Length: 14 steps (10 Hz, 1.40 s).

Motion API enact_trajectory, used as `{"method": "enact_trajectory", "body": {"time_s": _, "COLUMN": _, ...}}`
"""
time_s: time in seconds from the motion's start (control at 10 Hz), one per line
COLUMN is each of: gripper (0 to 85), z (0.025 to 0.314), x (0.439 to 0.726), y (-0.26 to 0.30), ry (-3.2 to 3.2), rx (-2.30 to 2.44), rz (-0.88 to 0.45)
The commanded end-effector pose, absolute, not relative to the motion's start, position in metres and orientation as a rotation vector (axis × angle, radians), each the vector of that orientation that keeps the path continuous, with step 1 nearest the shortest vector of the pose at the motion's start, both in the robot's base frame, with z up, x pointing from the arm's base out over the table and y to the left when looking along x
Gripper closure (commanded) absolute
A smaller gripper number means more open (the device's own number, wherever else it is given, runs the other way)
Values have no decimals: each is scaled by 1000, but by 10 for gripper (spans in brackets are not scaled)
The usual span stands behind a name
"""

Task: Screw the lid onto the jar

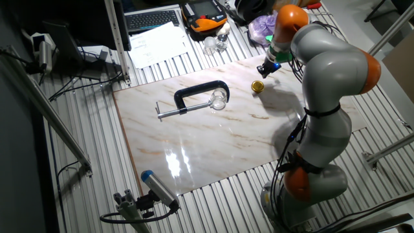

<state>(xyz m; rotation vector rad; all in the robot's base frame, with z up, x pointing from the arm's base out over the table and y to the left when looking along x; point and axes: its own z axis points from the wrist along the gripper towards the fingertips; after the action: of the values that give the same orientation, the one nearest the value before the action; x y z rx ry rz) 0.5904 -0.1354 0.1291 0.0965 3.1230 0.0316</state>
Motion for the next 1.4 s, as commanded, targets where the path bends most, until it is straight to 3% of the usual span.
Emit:
{"method": "enact_trajectory", "body": {"time_s": 0.0, "gripper": 850, "z": 125, "x": 591, "y": -135, "ry": 3120, "rx": 97, "rz": 35}}
{"method": "enact_trajectory", "body": {"time_s": 0.7, "gripper": 850, "z": 107, "x": 588, "y": -138, "ry": 3131, "rx": 102, "rz": 72}}
{"method": "enact_trajectory", "body": {"time_s": 1.0, "gripper": 850, "z": 101, "x": 585, "y": -137, "ry": 3106, "rx": 113, "rz": 20}}
{"method": "enact_trajectory", "body": {"time_s": 1.3, "gripper": 850, "z": 101, "x": 585, "y": -137, "ry": 3142, "rx": 110, "rz": 78}}
